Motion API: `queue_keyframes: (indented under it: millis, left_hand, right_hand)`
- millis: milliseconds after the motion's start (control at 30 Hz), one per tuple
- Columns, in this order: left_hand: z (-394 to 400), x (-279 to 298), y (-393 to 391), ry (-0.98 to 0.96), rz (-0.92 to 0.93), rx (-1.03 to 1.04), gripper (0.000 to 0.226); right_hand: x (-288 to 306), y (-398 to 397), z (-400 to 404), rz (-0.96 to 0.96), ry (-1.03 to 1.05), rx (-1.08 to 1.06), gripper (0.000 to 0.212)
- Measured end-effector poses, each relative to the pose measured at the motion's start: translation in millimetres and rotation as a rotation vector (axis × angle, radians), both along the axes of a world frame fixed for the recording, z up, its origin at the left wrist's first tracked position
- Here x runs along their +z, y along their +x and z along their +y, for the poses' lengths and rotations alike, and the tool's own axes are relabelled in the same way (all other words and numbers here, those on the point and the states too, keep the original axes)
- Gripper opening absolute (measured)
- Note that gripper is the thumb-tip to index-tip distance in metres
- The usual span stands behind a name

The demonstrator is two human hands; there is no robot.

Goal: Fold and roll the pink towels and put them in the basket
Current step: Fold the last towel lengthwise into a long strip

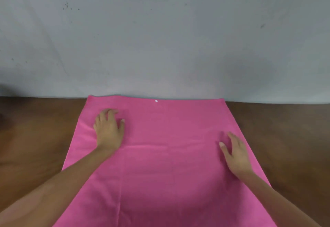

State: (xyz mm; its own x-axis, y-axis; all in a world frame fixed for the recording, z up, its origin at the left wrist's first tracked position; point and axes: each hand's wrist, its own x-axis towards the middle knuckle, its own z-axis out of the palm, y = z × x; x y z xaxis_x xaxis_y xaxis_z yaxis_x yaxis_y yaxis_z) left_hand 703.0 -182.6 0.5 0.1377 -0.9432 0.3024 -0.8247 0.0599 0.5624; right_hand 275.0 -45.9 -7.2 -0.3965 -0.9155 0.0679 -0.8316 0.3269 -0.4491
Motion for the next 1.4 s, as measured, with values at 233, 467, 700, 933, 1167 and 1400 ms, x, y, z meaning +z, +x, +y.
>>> queue_keyframes:
  millis: [233, 467, 700, 933, 1167, 1400]
  left_hand:
    - [63, -9, -86, -0.031, -0.086, -0.412, 0.031]
    - [111, -4, -191, -0.042, -0.178, -0.894, 0.040]
    - [135, 17, -291, 0.052, -0.326, -1.263, 0.042]
    - [133, 46, -368, 0.113, -0.589, -1.390, 0.047]
    - [139, 66, -423, 0.154, -0.840, -1.328, 0.023]
    - [159, 68, -436, 0.287, -0.837, -0.969, 0.020]
  right_hand:
    - [-10, 6, 116, 0.130, 0.015, 0.019, 0.083]
    - [-5, -1, 217, 0.151, -0.012, -0.056, 0.069]
    - [-2, -14, 282, 0.127, -0.003, -0.061, 0.062]
    - [0, -33, 313, -0.031, -0.164, -0.317, 0.034]
    - [4, -64, 328, -0.075, 0.015, -0.296, 0.021]
    - [5, -82, 354, -0.135, -0.046, -0.168, 0.041]
